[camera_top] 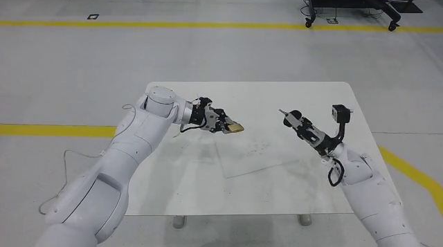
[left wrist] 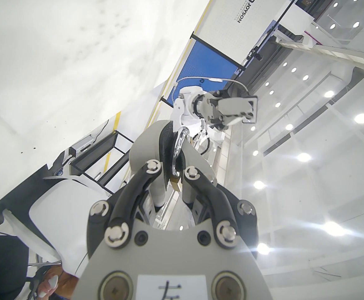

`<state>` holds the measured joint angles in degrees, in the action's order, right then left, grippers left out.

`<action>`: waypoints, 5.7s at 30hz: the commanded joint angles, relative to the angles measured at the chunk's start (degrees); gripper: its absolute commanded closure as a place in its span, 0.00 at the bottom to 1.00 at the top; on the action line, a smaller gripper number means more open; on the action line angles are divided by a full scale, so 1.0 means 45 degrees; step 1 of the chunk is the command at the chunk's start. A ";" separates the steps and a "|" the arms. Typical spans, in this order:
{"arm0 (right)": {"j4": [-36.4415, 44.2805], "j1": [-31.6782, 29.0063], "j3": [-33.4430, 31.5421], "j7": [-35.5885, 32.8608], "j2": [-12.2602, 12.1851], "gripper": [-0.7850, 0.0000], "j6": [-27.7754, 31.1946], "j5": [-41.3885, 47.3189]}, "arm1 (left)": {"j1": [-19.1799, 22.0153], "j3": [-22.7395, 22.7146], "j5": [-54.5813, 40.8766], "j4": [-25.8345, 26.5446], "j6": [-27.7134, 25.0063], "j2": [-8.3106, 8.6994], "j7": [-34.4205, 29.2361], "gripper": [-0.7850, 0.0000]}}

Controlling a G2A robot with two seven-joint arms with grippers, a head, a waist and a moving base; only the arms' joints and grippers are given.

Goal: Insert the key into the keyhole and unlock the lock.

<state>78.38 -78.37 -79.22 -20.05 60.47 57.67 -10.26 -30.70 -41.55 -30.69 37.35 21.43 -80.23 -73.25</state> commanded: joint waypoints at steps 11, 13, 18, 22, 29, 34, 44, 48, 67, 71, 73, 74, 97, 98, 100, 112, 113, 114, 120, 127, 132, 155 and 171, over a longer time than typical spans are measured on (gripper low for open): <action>0.6854 -0.3817 -0.1963 0.6140 0.0004 1.00 -0.2443 -1.4799 | -0.0382 0.0593 -0.1308 0.0422 0.0364 -0.0120 -0.1770 1.00; 0.7197 -0.4315 -0.2105 0.6824 -0.0032 1.00 -0.2826 -1.5988 | -0.0251 0.0969 -0.1446 0.0325 0.0378 -0.0196 -0.1757 1.00; 0.8081 -0.4998 -0.2067 0.7096 -0.0113 1.00 -0.3603 -1.8341 | -0.0098 0.1935 -0.2566 -0.0121 0.0248 -0.0362 -0.1887 1.00; 0.8498 -0.5145 -0.1893 0.6995 -0.0144 1.00 -0.3910 -1.9122 | 0.0195 0.2457 -0.3175 -0.0540 0.0588 -0.0464 -0.1546 1.00; 0.9392 -0.4818 -0.1513 0.5687 -0.0204 1.00 -0.3925 -2.0415 | 0.0605 0.2719 -0.3146 -0.0978 0.1060 -0.0596 -0.1066 1.00; 1.0066 -0.4441 -0.0736 0.4206 -0.0226 1.00 -0.3820 -2.1945 | 0.0699 0.2663 -0.2843 -0.1093 0.1040 -0.0672 -0.0500 1.00; 1.0169 -0.3520 0.0592 0.2337 -0.0144 1.00 -0.3636 -2.2638 | 0.0693 0.2592 -0.2388 -0.1092 0.1175 -0.0779 -0.0254 1.00; 1.0064 -0.3278 0.0854 0.1785 -0.0106 1.00 -0.3756 -2.2615 | 0.0695 0.2538 -0.2248 -0.1123 0.1179 -0.0814 -0.0281 1.00; 1.0115 -0.3186 0.1309 0.0596 -0.0113 1.00 -0.3931 -2.3459 | 0.0631 0.2323 -0.1609 -0.1124 0.1223 -0.0933 -0.0044 1.00; 1.0148 -0.3150 0.1529 0.0343 -0.0104 1.00 -0.3941 -2.3738 | 0.0617 0.2289 -0.1449 -0.1100 0.1277 -0.0952 0.0057 1.00; 1.0157 -0.3125 0.1627 0.0265 -0.0097 1.00 -0.3943 -2.3819 | 0.0612 0.2272 -0.1369 -0.1078 0.1299 -0.0962 0.0107 1.00; 1.0148 -0.3106 0.1689 0.0191 -0.0093 1.00 -0.3934 -2.3871 | 0.0607 0.2251 -0.1336 -0.1074 0.1319 -0.0967 0.0140 1.00; 0.9166 -0.1826 0.2825 -0.1182 0.0226 1.00 -0.4255 -2.3203 | 0.0501 0.1890 -0.0818 -0.0988 0.1363 -0.0992 0.0231 1.00; 0.9130 -0.1780 0.2839 -0.1194 0.0242 1.00 -0.4314 -2.3102 | 0.0504 0.1868 -0.0805 -0.0993 0.1364 -0.0990 0.0223 1.00; 0.9094 -0.1702 0.2783 -0.1154 0.0265 0.00 -0.4442 -2.2857 | 0.0501 0.1809 -0.0806 -0.0994 0.1340 -0.0986 0.0220 1.00; 0.9086 -0.1705 0.2666 -0.1105 0.0275 0.00 -0.4586 -2.2613 | 0.0429 0.1043 -0.1147 -0.0947 0.0451 -0.0856 0.0882 1.00; 0.9086 -0.1705 0.2666 -0.1105 0.0275 0.00 -0.4586 -2.2613 | 0.0412 0.0946 -0.1160 -0.0898 0.0290 -0.0832 0.1088 1.00; 0.9086 -0.1705 0.2666 -0.1105 0.0275 0.00 -0.4586 -2.2613 | 0.0377 0.0838 -0.1191 -0.0841 0.0107 -0.0804 0.1292 1.00; 0.8864 -0.1968 0.2329 0.0291 0.0300 0.00 -0.5576 -2.1681 | 0.0081 0.0304 -0.1043 -0.0242 -0.0684 -0.0587 0.2338 1.00; 0.7712 -0.2616 0.1373 0.3536 0.0200 1.00 -0.6113 -2.0358 | -0.0374 -0.0130 -0.0541 0.0761 -0.0916 -0.0299 0.2957 1.00; 0.7026 -0.2548 0.1060 0.4645 0.0121 1.00 -0.5186 -1.9694 | -0.0699 -0.0431 -0.0202 0.1454 -0.0924 -0.0114 0.3379 1.00; 0.2253 0.0259 0.2094 0.9243 -0.1036 1.00 0.0073 -1.5008 | -0.2032 -0.1404 0.1533 0.4193 -0.2077 0.0622 0.2904 1.00; 0.1006 0.1887 0.3258 0.7206 -0.1316 1.00 0.0073 -1.3035 | -0.2296 -0.1484 0.2099 0.4804 -0.1909 0.0717 0.2980 1.00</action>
<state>83.05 -70.23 -64.78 13.13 54.56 58.00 -69.45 -41.02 -48.22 -21.31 58.93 12.78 -77.01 -59.80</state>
